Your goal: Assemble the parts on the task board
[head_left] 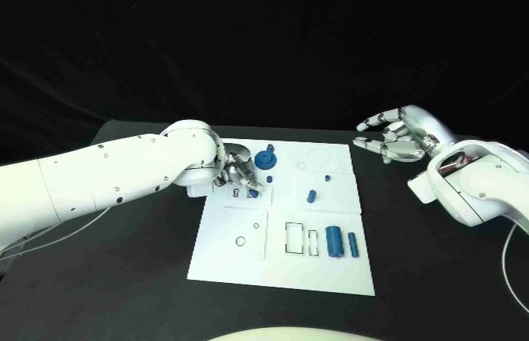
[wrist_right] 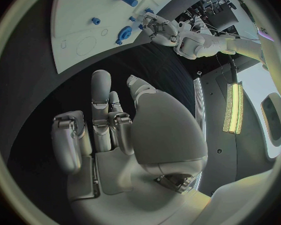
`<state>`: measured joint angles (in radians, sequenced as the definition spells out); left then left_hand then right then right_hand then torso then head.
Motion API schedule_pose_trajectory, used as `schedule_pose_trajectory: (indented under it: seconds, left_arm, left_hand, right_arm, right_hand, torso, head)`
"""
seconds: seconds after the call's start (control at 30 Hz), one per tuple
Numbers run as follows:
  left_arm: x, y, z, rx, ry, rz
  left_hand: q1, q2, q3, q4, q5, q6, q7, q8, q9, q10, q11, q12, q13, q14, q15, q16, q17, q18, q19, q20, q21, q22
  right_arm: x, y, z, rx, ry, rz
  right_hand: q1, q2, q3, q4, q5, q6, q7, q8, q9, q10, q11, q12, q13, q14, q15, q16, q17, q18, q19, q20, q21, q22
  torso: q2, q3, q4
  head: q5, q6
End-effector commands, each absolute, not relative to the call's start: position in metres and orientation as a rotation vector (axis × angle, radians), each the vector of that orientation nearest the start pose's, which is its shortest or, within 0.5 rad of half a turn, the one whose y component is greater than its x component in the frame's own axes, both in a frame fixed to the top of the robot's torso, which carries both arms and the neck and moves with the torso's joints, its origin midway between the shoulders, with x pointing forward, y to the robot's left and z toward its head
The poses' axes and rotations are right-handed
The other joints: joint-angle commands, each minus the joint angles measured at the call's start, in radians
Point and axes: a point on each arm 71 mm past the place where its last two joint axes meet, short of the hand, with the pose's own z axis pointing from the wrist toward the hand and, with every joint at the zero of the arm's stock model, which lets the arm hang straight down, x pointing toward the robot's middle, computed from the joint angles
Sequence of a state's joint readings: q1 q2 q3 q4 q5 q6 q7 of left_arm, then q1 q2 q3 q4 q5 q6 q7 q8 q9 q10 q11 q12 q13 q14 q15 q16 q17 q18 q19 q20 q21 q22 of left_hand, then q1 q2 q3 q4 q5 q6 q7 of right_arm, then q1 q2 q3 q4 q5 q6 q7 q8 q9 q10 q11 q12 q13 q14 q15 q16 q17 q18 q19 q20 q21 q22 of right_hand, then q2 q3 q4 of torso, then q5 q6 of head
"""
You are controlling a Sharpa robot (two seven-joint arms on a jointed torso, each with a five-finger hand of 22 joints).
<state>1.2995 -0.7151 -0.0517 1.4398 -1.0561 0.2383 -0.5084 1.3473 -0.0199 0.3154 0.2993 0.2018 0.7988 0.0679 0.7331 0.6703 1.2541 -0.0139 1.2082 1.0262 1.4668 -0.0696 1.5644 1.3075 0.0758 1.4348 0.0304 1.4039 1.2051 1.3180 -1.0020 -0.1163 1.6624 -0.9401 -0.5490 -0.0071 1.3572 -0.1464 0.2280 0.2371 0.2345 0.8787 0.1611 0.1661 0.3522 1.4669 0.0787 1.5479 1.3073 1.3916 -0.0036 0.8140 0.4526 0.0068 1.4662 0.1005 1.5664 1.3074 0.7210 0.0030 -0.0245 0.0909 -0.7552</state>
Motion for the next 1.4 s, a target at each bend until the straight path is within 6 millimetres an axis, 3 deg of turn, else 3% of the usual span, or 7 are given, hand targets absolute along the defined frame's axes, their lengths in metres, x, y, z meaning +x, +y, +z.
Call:
schedule_pose_trajectory:
  seconds: [0.03, 0.13, 0.33, 0.77, 0.93, 1.4]
  left_arm:
    - [0.499, 0.172, -0.193, -0.081, 2.377, -0.491]
    - [0.499, 0.172, -0.193, -0.096, 2.379, -0.503]
    - [0.498, 0.171, -0.192, -0.115, 2.376, -0.521]
    - [0.490, 0.173, -0.180, -0.147, 2.258, -0.594]
    - [0.485, 0.176, -0.175, -0.130, 2.157, -0.588]
    - [0.473, 0.185, -0.185, -0.111, 2.013, -0.525]
  left_hand:
    - [0.010, -0.034, 0.102, -0.013, 0.007, -0.002, -0.007, 0.004, 0.019, -0.007, 0.002, -0.006, -0.005, 0.103, -0.003, 0.005, 0.262, -0.006, -0.001, -0.008, 0.005, 0.003]
    - [-0.018, -0.098, 0.283, -0.028, 0.003, -0.005, -0.005, 0.015, 0.044, -0.003, 0.006, -0.006, -0.010, 0.104, -0.001, 0.006, 0.263, -0.007, -0.001, -0.006, 0.005, 0.006]
    - [-0.050, -0.131, 0.420, -0.093, -0.001, -0.013, -0.001, 0.026, 0.070, 0.000, 0.008, -0.010, -0.017, 0.104, 0.001, 0.006, 0.263, -0.008, -0.001, -0.003, 0.007, 0.011]
    - [-0.070, -0.160, 0.489, -0.153, -0.001, -0.005, 0.000, 0.034, 0.088, 0.015, 0.005, -0.004, -0.011, 0.104, 0.000, 0.006, 0.263, -0.008, 0.000, -0.003, 0.008, 0.014]
    - [-0.082, -0.183, 0.542, -0.181, 0.002, 0.011, -0.001, 0.037, 0.095, 0.032, 0.003, 0.005, 0.000, 0.104, -0.002, 0.006, 0.263, -0.009, 0.003, -0.006, 0.011, 0.022]
    - [-0.100, -0.202, 0.578, -0.193, 0.006, 0.027, -0.006, 0.039, 0.101, 0.055, -0.001, 0.022, 0.023, 0.104, -0.006, 0.006, 0.263, -0.011, 0.010, -0.010, 0.020, 0.038]
  right_arm:
    - [0.471, -0.248, -0.140, 0.342, 1.530, 0.852]
    - [0.471, -0.248, -0.141, 0.344, 1.531, 0.852]
    - [0.471, -0.249, -0.141, 0.349, 1.530, 0.852]
    - [0.472, -0.251, -0.141, 0.362, 1.521, 0.853]
    - [0.472, -0.254, -0.141, 0.369, 1.518, 0.852]
    - [0.471, -0.257, -0.142, 0.374, 1.514, 0.849]
  right_hand:
    - [0.009, -0.001, 0.006, 0.002, 0.003, 0.006, 0.001, 0.007, 0.001, 0.078, -0.004, -0.003, 0.237, -0.004, -0.003, 0.004, -0.001, -0.005, 0.101, 0.000, -0.001, 0.260]
    - [0.009, -0.001, 0.006, 0.002, 0.003, 0.006, 0.001, 0.007, 0.001, 0.078, -0.004, -0.003, 0.237, -0.004, -0.003, 0.004, -0.001, -0.005, 0.101, 0.000, -0.001, 0.260]
    - [0.009, -0.001, 0.006, 0.002, 0.003, 0.006, 0.001, 0.007, 0.001, 0.078, -0.004, -0.003, 0.237, -0.004, -0.003, 0.004, -0.001, -0.005, 0.101, 0.000, -0.001, 0.260]
    - [0.004, -0.001, 0.006, 0.006, 0.007, 0.007, 0.001, 0.007, 0.001, 0.078, -0.004, -0.003, 0.237, -0.004, -0.003, 0.004, -0.001, -0.005, 0.100, 0.000, -0.002, 0.259]
    - [0.001, -0.001, 0.005, 0.009, 0.007, 0.007, 0.001, 0.007, 0.001, 0.078, -0.004, -0.003, 0.237, -0.004, -0.003, 0.004, -0.001, -0.005, 0.100, 0.000, -0.002, 0.259]
    - [-0.002, 0.000, 0.005, 0.012, 0.006, 0.007, 0.001, 0.007, 0.001, 0.078, -0.004, -0.003, 0.237, -0.004, -0.003, 0.004, -0.001, -0.005, 0.100, 0.000, -0.003, 0.258]
  torso:
    - [0.000, -0.0002, -0.0004]
    - [0.000, -0.0002, 0.0001]
    - [0.000, 0.0001, 0.0003]
    - [0.000, 0.0007, 0.0019]
    - [0.000, 0.0001, 0.0026]
    - [-0.002, 0.0039, 0.0083]
  head:
    - [0.000, -0.002]
    - [-0.001, -0.003]
    - [0.000, -0.004]
    - [0.000, -0.006]
    - [0.001, -0.009]
    - [-0.001, -0.014]
